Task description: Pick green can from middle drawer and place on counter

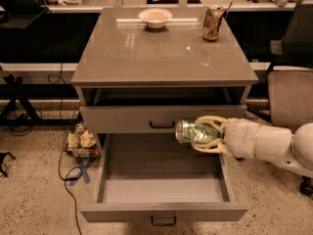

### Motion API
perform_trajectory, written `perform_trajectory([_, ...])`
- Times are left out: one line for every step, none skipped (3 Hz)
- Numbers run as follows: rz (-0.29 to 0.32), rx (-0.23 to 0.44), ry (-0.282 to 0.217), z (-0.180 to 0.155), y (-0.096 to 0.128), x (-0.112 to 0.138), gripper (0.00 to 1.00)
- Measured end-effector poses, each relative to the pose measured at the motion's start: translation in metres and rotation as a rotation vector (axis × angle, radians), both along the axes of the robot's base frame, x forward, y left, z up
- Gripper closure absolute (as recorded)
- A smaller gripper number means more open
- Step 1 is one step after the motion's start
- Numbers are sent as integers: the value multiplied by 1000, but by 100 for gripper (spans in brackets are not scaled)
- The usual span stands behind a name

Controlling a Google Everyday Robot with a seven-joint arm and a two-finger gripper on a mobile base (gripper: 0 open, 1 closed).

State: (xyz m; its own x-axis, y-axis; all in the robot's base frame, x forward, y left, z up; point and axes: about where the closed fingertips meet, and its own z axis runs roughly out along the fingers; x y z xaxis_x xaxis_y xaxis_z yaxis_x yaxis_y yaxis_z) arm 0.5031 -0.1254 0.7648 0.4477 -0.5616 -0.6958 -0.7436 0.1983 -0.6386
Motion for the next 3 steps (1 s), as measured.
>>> perform_trajectory([-45, 36, -66, 30, -8, 27, 100])
perform_trajectory([-112, 43, -94, 91, -23, 62, 100])
perform_trajectory([-244, 81, -62, 157, -45, 116, 100])
